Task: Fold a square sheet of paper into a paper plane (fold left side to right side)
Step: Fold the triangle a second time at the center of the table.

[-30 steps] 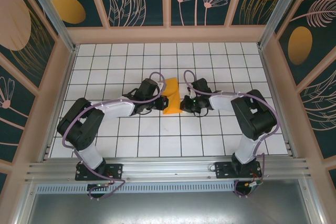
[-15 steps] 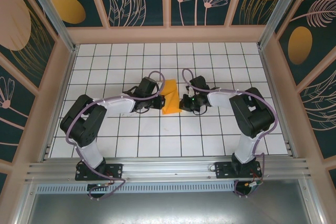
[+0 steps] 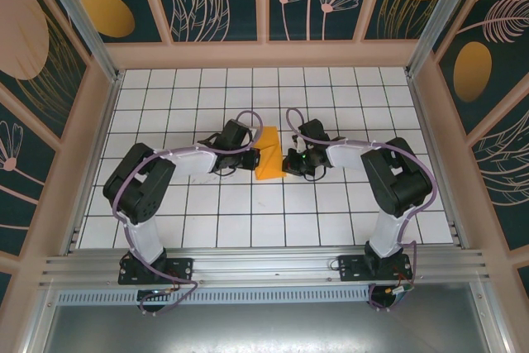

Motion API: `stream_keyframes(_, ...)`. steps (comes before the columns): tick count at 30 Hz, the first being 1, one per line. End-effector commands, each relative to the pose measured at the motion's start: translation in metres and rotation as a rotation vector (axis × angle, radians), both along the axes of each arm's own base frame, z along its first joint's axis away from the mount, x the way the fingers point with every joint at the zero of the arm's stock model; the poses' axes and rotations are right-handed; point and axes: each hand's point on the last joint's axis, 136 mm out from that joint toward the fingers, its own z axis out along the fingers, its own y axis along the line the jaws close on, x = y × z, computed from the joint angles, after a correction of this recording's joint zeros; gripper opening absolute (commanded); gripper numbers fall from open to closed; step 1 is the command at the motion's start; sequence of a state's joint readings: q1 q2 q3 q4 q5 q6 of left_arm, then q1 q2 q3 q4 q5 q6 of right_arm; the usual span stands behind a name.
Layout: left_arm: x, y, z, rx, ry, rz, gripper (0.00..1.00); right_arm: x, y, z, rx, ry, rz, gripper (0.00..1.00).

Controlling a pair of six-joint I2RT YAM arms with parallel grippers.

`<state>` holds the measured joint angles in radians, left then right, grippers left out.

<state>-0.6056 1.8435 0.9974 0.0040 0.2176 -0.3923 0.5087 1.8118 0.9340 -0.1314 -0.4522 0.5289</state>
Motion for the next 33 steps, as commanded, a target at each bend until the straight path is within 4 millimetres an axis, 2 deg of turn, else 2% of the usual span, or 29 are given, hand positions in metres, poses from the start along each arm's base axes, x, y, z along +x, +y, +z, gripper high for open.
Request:
stream_keyframes(1, 0.013, 0.001, 0.0, 0.013, -0.033, 0.002, 0.0, -0.016, -0.013, -0.025, -0.095, 0.074, 0.007, 0.01)
stream_keyframes(8, 0.013, 0.003, -0.006, 0.023, -0.028, 0.003, 0.0, -0.017, -0.013, -0.024, -0.093, 0.072, 0.01, 0.01)
stream_keyframes(18, 0.016, -0.004, 0.004, -0.019, -0.058, -0.011, 0.0, -0.017, -0.013, -0.024, -0.095, 0.072, 0.012, 0.01)
stream_keyframes(33, 0.013, -0.007, -0.011, -0.01, -0.027, -0.03, 0.0, -0.017, -0.014, -0.024, -0.099, 0.074, 0.012, 0.01)
